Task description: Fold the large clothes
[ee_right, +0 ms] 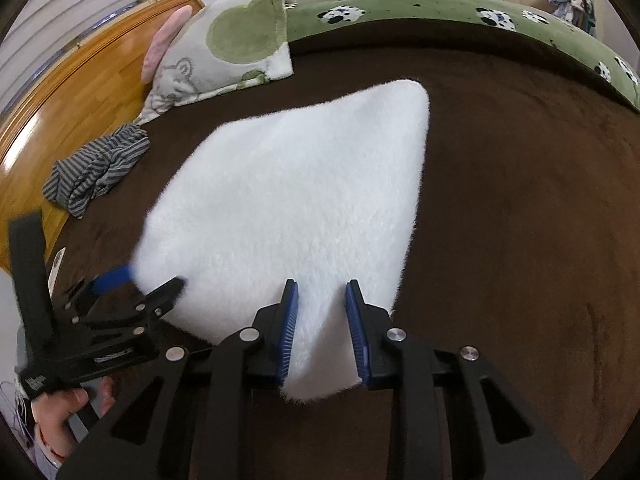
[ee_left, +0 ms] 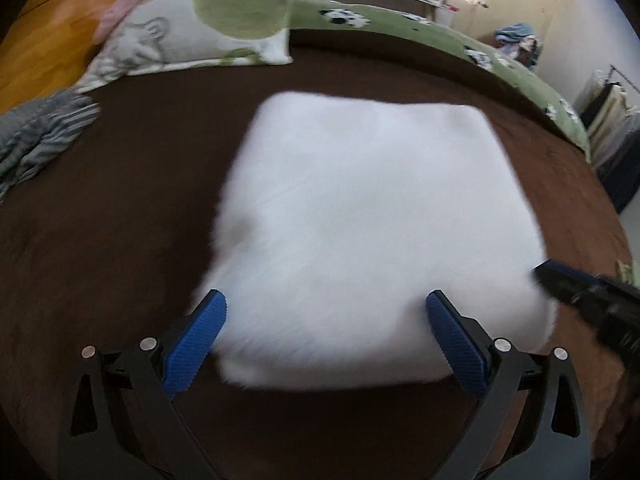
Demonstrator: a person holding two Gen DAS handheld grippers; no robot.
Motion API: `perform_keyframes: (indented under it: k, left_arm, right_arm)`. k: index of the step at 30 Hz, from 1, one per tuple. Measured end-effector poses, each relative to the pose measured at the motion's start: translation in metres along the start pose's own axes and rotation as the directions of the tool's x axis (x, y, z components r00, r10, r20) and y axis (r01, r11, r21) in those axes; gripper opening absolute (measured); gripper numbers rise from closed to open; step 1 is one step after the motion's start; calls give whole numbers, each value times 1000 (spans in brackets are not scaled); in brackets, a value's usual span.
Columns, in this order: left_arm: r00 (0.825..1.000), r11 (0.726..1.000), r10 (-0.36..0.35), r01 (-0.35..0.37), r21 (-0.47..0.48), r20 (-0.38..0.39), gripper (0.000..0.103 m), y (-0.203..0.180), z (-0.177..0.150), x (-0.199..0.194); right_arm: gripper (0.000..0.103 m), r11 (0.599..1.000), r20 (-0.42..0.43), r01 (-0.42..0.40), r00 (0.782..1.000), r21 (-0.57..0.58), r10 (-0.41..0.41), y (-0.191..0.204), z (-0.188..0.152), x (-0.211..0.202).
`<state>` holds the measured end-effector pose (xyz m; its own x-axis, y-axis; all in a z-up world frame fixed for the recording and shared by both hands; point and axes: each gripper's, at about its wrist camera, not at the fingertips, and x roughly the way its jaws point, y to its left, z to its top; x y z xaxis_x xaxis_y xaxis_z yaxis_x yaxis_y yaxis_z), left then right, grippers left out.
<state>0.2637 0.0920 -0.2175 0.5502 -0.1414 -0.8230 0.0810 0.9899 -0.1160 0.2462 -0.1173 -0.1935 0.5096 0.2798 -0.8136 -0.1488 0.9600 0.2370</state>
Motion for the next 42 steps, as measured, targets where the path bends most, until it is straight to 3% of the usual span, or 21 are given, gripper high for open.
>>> perform_keyframes:
  k: [1,2,5,6,10,21,22,24,26,29,31,35,37,39,42]
  left_arm:
    - [998,998,58,-58,-10,-9,98,6,-4,3]
    - [999,998,39,-41,-48,-35,98,20,-10,9]
    - [990,969,-123,103,-227,-75,98,54,-24,23]
    - [987,960,-143,121,-251,-70,98,59,-27,24]
    - [992,977,-106,91,-194,-72,98,52,-26,27]
    - [991,978,-108,93,-187,-74,98,53,-26,25]
    - [991,978,-110,95,-184,-76,97,53,-25,22]
    - [991,982,-112,98,-159,-77,97,53,-19,14]
    - [993,990,-94,86,-109,-71,97,53,-11,4]
    - [996,997,-80,78,-28,-48,97,56,9,-9]
    - [991,992,-124,124,-13,-58,97,62,27,-10]
    - [980,981,-195,194,-27,-40,97,71,63,-10]
    - [964,965,-260,259,-36,-50,97,71,82,1]
    - [939,946,-324,321,-44,-117,97,66,96,24]
    - [924,946,-322,323,-31,-209,97,62,104,57]
  right_arm:
    - [27,1000,-2,0,1000,2,0,-1,0,1]
    - [27,1000,-5,-10,1000,9,10,-3,0,3]
    - [27,1000,-5,-7,1000,3,7,-4,1,6]
    - [27,1000,-7,-7,1000,3,7,-5,2,8]
    - [27,1000,-10,-17,1000,15,17,-8,5,12]
    - [28,1000,2,-23,1000,8,23,-8,6,10]
    - [31,1000,4,-25,1000,10,25,-9,7,8]
    - [61,1000,5,-7,1000,26,7,-15,11,5]
    - [75,998,27,-48,999,30,47,-22,15,-3]
    - [82,997,50,-69,997,46,66,-35,23,-10]
    - [85,992,47,-91,995,88,87,-49,31,-8]
    - [87,954,51,-216,976,205,210,-80,43,8]
    - [87,904,46,-321,946,284,321,-96,48,26]
    - [87,883,35,-352,932,311,360,-104,51,38]
    - [87,854,18,-392,912,342,411,-114,55,56]
